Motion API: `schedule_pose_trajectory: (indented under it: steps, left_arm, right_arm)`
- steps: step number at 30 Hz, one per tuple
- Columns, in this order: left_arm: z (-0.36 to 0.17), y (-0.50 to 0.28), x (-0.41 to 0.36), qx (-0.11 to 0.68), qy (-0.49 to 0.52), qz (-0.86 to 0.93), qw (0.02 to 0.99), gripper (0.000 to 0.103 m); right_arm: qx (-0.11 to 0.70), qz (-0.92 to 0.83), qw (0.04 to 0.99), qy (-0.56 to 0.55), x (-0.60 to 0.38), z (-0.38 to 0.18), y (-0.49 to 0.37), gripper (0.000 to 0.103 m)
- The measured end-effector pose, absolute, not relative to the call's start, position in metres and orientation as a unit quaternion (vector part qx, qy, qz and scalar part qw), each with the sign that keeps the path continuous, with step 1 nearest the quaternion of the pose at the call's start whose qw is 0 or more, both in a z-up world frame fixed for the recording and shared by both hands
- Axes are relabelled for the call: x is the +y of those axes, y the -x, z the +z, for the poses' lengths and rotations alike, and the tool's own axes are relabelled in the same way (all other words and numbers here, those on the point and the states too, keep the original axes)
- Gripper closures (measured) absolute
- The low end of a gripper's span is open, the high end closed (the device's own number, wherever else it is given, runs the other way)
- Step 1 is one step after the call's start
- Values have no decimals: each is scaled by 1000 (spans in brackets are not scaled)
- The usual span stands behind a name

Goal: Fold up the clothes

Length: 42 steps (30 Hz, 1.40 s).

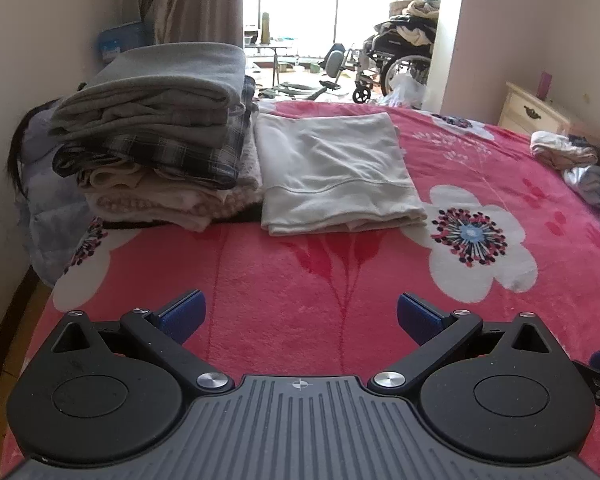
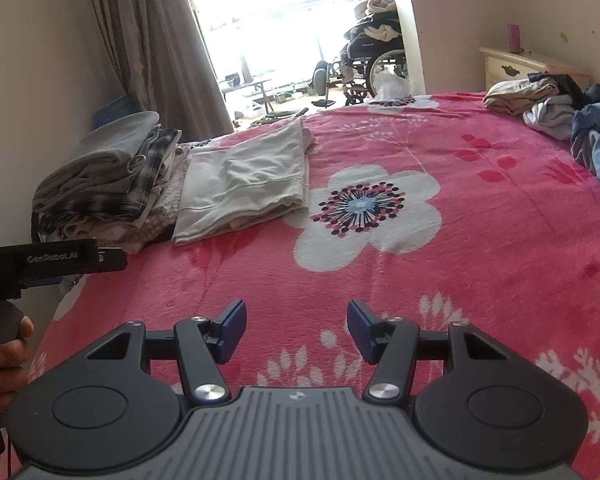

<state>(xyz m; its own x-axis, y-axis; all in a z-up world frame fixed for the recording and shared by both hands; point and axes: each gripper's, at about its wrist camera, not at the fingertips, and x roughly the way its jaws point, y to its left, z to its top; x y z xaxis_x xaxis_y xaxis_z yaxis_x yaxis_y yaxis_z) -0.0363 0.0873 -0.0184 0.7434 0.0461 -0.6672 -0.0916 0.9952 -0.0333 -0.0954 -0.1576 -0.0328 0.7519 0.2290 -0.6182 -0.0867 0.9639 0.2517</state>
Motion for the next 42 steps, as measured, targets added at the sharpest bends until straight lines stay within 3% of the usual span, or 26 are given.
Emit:
schedule_pose_trajectory:
  steps: [17, 42]
  left_arm:
    - [-12, 28, 108, 348, 48, 62, 934, 0]
    - [-21, 4, 117, 379, 33, 138, 915, 0]
  right_arm:
    - [357, 104, 924, -84, -110, -9, 59, 40]
    - [409, 105, 905, -48, -77, -28, 31, 31]
